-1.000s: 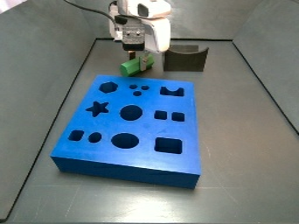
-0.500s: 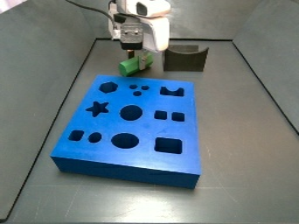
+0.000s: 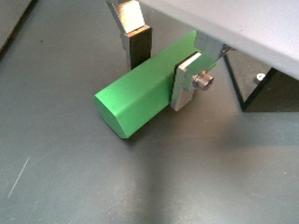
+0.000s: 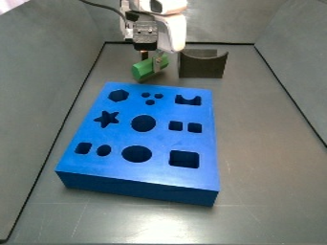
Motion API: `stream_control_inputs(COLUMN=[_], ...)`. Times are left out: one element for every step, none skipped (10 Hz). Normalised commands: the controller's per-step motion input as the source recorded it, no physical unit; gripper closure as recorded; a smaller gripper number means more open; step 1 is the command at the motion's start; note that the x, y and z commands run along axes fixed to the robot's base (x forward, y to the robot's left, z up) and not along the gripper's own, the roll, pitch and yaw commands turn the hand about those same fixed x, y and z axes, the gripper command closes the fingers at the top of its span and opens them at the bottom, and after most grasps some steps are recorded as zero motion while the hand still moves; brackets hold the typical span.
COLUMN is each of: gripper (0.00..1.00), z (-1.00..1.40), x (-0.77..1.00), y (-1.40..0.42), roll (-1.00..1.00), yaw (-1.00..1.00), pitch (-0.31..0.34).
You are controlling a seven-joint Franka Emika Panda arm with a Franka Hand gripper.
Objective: Pick up the hexagon object. Move up. Place the hexagon object on the fixture. Regrasp the hexagon object. Move to above the board. Insert the hexagon object.
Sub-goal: Pick up the hexagon object, then move up, then place the hexagon object on the fixture.
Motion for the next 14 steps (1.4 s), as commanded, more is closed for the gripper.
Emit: stream_control_inputs(gripper=[1.00,1.00,1.00,1.00,1.00,1.00,1.00,1.00,1.00,1.00,1.00,1.00,1.00,1.00], z=[0.00,0.79,0.79,0.73,0.59,0.49,0.37,0.29,0.20,1.00,1.00,1.00,1.00,1.00], x=[0.00,0.00,0.03,0.01,0.00,0.00,-0.01,-0.02,-0.02,0.00,0.00,-0.01,-0.02,-0.02], y=[0.00,0.00,0.06,0.05,0.03,0.02,0.01,0.01,0.01,0.00,0.00,0.00,0.00,0.00], roll=[0.00,0.00,0.00,-0.02,-0.06,-0.10,-0.13,-0.15,-0.17,0.00,-0.02,-0.03,-0.05,-0.07], yaw=[0.00,0.00,0.02,0.02,0.02,0.02,0.02,0.01,-0.01,0.00,-0.01,-0.01,0.00,0.01], pitch=[0.000,0.000,-0.007,0.016,0.053,0.077,0.088,0.088,0.081,0.000,-0.002,0.011,0.034,0.058])
